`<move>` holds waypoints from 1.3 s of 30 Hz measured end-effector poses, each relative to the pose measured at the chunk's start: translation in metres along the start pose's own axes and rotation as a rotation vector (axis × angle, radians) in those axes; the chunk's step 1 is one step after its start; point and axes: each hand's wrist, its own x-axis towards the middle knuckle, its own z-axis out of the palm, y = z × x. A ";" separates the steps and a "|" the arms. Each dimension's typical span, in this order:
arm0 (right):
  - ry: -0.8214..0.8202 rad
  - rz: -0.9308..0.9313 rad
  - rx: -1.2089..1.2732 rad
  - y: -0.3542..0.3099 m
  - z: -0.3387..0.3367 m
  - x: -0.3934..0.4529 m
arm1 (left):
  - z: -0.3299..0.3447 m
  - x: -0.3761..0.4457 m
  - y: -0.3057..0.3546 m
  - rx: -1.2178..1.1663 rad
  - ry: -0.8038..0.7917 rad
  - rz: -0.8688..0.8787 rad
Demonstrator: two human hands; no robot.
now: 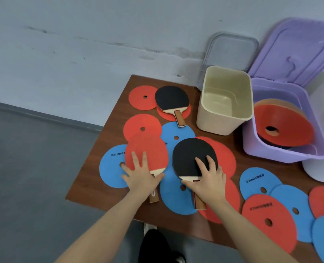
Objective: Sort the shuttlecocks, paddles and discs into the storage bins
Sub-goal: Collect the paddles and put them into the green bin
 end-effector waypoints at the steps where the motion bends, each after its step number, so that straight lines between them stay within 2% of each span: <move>1: -0.003 0.007 -0.010 0.003 0.002 -0.004 | 0.002 -0.001 -0.001 -0.001 0.019 0.008; 7: -0.052 0.015 -0.053 0.017 0.007 -0.009 | 0.005 -0.003 -0.014 0.142 0.080 0.131; 11: -0.062 0.013 -0.062 0.017 0.013 -0.012 | -0.001 0.000 -0.032 0.161 0.083 0.395; 13: -0.055 0.017 -0.070 0.017 0.014 -0.013 | -0.005 0.002 -0.036 0.179 0.064 0.462; 18: -0.086 0.052 -0.080 0.016 0.011 -0.014 | -0.002 0.003 -0.026 0.129 -0.019 0.304; 23: -0.110 0.122 -0.028 0.007 0.012 -0.005 | 0.006 0.001 0.000 0.002 0.021 0.126; 31: -0.103 0.062 -0.045 0.007 0.002 -0.006 | -0.011 0.005 0.003 0.100 -0.065 0.140; 35: -0.058 0.047 -0.036 0.009 -0.005 -0.015 | -0.019 -0.007 0.003 0.093 0.051 0.185; 39: 0.007 0.042 -0.014 0.023 -0.013 -0.030 | -0.017 -0.020 0.001 -0.106 0.142 0.169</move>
